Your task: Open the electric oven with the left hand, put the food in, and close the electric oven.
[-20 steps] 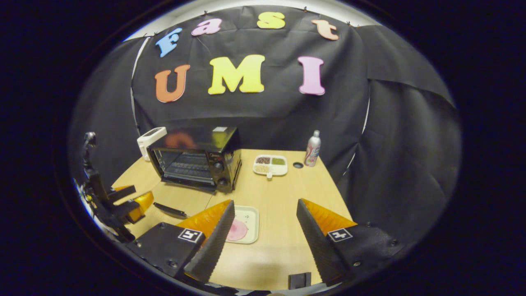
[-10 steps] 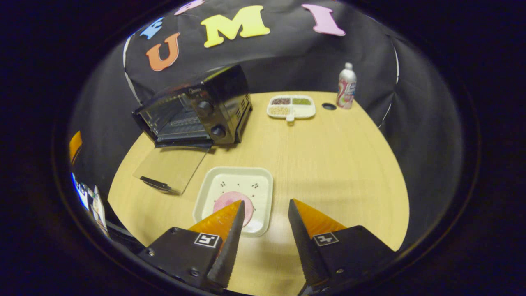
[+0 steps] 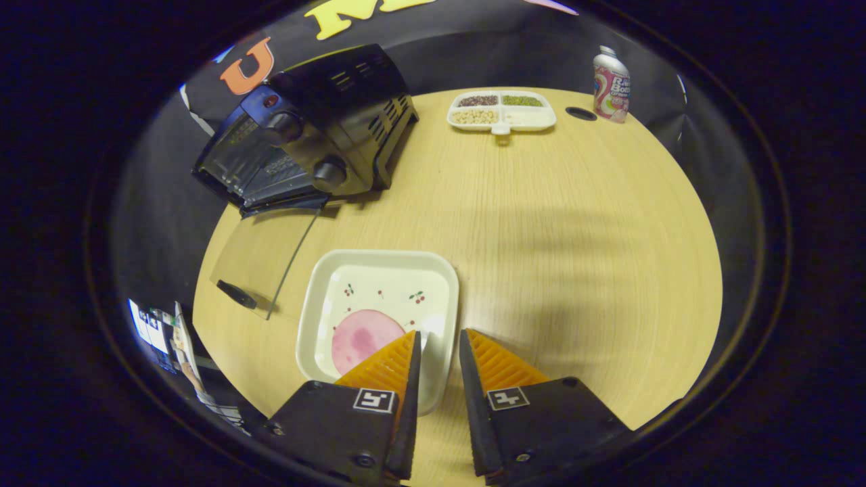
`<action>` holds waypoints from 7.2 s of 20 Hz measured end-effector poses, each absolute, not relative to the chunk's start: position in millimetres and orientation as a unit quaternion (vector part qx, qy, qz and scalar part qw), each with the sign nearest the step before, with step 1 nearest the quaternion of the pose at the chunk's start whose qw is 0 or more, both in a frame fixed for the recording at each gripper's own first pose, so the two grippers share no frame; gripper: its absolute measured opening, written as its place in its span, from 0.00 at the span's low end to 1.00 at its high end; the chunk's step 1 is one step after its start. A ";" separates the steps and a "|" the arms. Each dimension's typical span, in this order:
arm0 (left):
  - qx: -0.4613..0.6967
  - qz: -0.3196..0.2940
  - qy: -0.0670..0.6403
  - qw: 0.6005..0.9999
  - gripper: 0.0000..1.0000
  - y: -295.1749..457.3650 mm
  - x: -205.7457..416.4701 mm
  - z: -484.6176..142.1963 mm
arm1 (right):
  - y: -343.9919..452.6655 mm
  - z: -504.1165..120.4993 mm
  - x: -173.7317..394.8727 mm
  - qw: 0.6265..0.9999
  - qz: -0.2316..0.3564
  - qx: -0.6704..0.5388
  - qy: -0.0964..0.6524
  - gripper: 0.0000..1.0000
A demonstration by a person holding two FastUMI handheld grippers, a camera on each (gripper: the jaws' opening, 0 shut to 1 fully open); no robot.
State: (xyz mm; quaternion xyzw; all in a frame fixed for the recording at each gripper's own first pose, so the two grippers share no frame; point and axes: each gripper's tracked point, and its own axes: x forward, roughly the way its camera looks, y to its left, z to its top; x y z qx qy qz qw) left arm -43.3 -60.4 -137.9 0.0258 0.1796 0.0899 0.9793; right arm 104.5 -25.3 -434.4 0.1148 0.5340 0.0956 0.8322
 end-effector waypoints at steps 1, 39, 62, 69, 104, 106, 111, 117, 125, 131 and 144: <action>0.024 0.096 0.178 0.979 0.97 -61.2 -44.7 -135.8 | -24.0 -435.7 110.1 0.828 0.099 0.116 0.540 0.27; -0.012 -0.007 0.159 0.987 0.97 -1.1 -46.4 -113.1 | 15.8 -353.6 54.3 0.746 0.071 0.481 0.455 0.03; 0.025 0.024 0.173 0.984 0.97 70.6 -63.3 -83.9 | 227.7 -347.5 190.4 0.687 -0.034 0.623 0.374 0.00; 0.022 0.034 0.183 0.982 0.97 71.2 -50.9 -89.4 | 230.3 -358.8 230.9 0.682 -0.054 0.633 0.363 0.00; -0.014 0.010 0.154 0.988 0.97 74.2 -45.7 -112.2 | 115.3 -249.5 144.4 0.859 0.004 0.425 0.285 0.89; -0.007 -0.004 0.152 0.988 0.96 65.8 -44.6 -117.8 | 95.2 -244.5 127.1 0.893 -0.008 0.361 0.270 0.92; -0.002 -0.046 0.152 0.987 0.96 37.3 -35.9 -139.9 | 52.8 -221.6 79.5 0.946 -0.032 0.225 0.231 0.95; 0.007 -0.083 0.172 0.982 0.96 -0.4 -25.7 -184.4 | 3.1 -206.6 36.8 0.970 -0.066 0.114 0.206 1.00; 0.000 -0.116 0.254 0.960 0.96 -48.0 -30.8 -276.0 | -26.3 -197.1 -1.0 0.971 -0.083 0.067 0.212 1.00; -0.012 -0.119 0.322 0.939 0.96 -67.1 -41.6 -345.0 | -36.3 -201.5 -18.0 0.968 -0.095 0.065 0.224 0.96; 0.011 -0.100 0.378 0.920 0.96 -73.0 -13.3 -424.5 | -39.2 -202.2 -19.6 0.963 -0.103 0.049 0.242 0.96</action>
